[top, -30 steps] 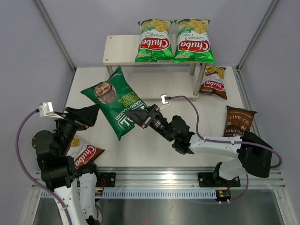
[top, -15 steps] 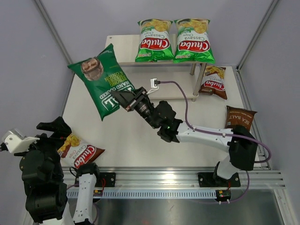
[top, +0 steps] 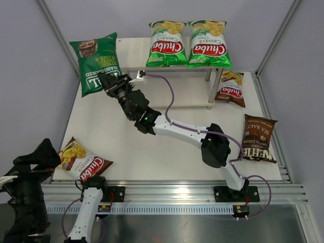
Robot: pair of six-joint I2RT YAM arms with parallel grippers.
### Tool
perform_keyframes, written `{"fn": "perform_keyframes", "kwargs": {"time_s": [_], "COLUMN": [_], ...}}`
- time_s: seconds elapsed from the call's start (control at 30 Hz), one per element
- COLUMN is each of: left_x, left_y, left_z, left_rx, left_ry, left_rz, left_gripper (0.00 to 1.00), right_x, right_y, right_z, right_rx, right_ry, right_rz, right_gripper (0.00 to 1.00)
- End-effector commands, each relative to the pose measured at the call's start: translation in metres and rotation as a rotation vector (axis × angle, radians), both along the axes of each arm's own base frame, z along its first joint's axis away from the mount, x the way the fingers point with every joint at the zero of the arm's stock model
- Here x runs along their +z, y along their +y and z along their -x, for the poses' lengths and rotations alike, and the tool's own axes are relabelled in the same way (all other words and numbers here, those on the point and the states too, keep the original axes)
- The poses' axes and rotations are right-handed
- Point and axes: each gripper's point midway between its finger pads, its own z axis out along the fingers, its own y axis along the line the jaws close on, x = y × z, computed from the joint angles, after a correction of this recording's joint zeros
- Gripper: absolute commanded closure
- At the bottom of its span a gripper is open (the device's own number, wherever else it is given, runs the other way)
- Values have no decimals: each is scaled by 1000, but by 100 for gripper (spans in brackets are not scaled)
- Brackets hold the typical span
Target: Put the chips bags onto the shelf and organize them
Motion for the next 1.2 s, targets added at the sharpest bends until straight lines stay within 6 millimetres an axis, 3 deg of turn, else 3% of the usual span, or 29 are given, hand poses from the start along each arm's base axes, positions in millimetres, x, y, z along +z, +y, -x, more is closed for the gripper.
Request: {"fn": "perform_keyframes", "kwargs": {"time_s": [0.0, 0.07, 0.23, 0.67, 1.17], "left_x": [-13, -16, -30, -40, -51], "left_y": [1, 1, 5, -3, -6], "left_z": [-16, -20, -32, -52, -53], "left_rx": [-41, -68, -93, -173, -190], "left_ry": [95, 103, 143, 184, 192], "left_rz": [-43, -52, -62, -79, -93], "left_gripper": [1, 1, 1, 1, 1], "right_x": [27, 21, 20, 25, 22], "right_y": [-19, -12, -18, -48, -69], "right_z": [-37, -51, -78, -112, -108], "right_rx": [-145, -166, -239, -285, -325], "right_ry": [19, 34, 51, 117, 130], "right_rz": [-57, -57, -80, -125, -185], "right_gripper": [83, 83, 83, 78, 75]}}
